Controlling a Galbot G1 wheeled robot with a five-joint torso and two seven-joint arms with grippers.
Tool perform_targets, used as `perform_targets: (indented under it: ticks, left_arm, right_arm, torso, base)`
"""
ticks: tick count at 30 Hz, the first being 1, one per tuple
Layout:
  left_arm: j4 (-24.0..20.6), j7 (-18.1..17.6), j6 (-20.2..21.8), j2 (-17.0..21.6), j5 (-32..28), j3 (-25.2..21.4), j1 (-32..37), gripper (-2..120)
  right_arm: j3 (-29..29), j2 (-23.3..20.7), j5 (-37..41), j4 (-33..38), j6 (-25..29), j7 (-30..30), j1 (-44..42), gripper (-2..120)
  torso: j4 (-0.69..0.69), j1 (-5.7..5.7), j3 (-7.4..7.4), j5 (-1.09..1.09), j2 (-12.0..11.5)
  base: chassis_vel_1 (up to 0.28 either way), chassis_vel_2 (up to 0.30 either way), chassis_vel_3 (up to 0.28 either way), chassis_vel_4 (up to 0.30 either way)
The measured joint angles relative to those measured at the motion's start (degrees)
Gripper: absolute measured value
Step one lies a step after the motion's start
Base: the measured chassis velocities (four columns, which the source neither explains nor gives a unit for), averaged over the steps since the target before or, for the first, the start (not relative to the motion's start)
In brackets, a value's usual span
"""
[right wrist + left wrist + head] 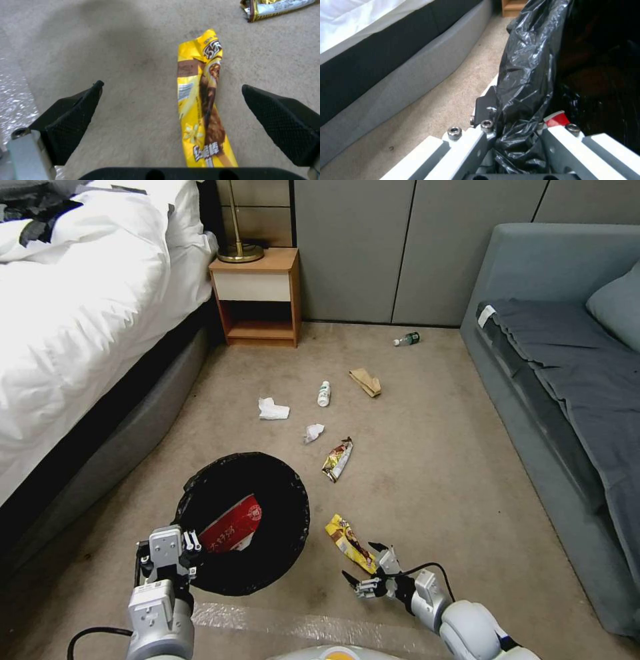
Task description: Pick up the trash bin, then pick up the garbage from the floor and place it into the trash bin.
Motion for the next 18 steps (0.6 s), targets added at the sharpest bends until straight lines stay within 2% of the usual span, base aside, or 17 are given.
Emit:
perform_targets:
  ticks: [11, 15, 18]
  left_arm:
    - [0.00, -0.17, 0.00, -0.10, 0.32, 0.10, 0.42, 2]
    - [0.00, -0.27, 0.00, -0.24, 0.38, 0.10, 0.49, 2]
    - [0.00, -0.34, -0.05, -0.37, 0.45, 0.20, 0.58, 2]
  right_arm:
    - [-1.20, 3.25, 0.03, -6.31, 1.72, -0.08, 4.90, 97]
    - [-1.28, 4.65, -0.30, -9.67, 2.99, -0.08, 6.20, 90]
    - [-0.97, 5.95, -0.88, -12.59, 3.86, -0.21, 6.88, 77]
  torso:
    - [0.01, 0.00, 0.00, 0.01, 0.00]
    - [0.00, 0.00, 0.00, 0.01, 0.00]
    - [0.00, 0.00, 0.00, 0.01, 0.00]
  base:
    - [0.000, 0.000, 0.000, 0.000]
    - [0.000, 0.000, 0.000, 0.000]
    - [0.000, 0.000, 0.000, 0.000]
